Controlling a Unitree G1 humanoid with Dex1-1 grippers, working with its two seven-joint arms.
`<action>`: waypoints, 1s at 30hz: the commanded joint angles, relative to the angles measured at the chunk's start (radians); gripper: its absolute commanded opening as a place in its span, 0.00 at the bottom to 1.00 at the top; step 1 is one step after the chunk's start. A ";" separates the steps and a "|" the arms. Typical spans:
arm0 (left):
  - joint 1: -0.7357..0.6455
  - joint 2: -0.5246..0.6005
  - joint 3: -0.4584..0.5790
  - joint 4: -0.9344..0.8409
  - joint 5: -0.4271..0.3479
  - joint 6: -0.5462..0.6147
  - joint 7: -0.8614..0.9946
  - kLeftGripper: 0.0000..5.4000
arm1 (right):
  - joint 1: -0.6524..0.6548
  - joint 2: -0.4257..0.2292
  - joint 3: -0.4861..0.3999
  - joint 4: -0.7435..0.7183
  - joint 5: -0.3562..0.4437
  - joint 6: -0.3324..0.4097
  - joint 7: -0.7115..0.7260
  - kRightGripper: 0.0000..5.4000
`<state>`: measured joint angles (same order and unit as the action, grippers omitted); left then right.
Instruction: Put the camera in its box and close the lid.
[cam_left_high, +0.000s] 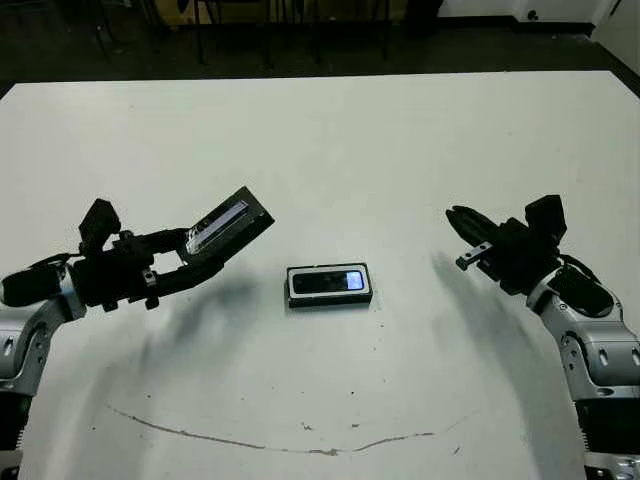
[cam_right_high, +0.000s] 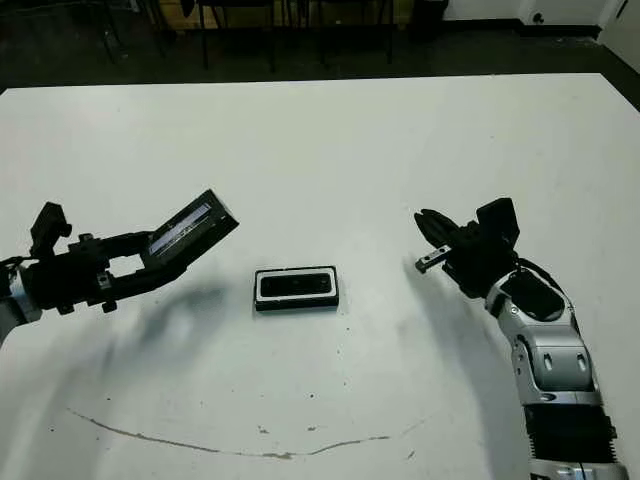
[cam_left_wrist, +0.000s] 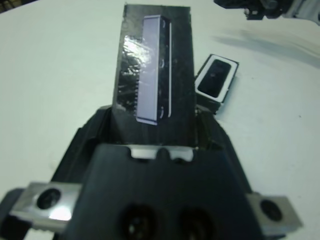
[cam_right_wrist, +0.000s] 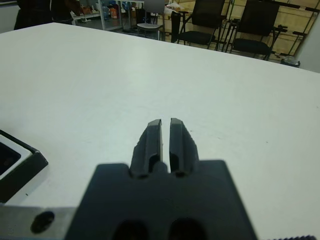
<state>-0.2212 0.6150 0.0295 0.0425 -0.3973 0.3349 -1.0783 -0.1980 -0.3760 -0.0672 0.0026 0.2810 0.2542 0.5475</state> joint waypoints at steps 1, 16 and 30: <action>-0.074 0.021 -0.084 -0.007 0.045 0.058 -0.016 0.50 | 0.002 -0.006 0.000 -0.023 0.005 0.058 -0.011 0.00; -0.236 -0.097 -0.279 0.114 0.141 0.143 0.009 0.50 | 0.026 -0.005 -0.004 -0.080 0.002 0.098 -0.036 0.00; -0.275 -0.100 -0.307 0.173 0.117 0.229 -0.093 0.50 | 0.023 -0.013 -0.004 -0.040 -0.001 0.062 -0.012 0.00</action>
<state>-0.4830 0.5082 -0.2688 0.1937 -0.2795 0.5470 -1.1593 -0.1864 -0.3802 -0.0701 -0.0522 0.2862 0.3042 0.5341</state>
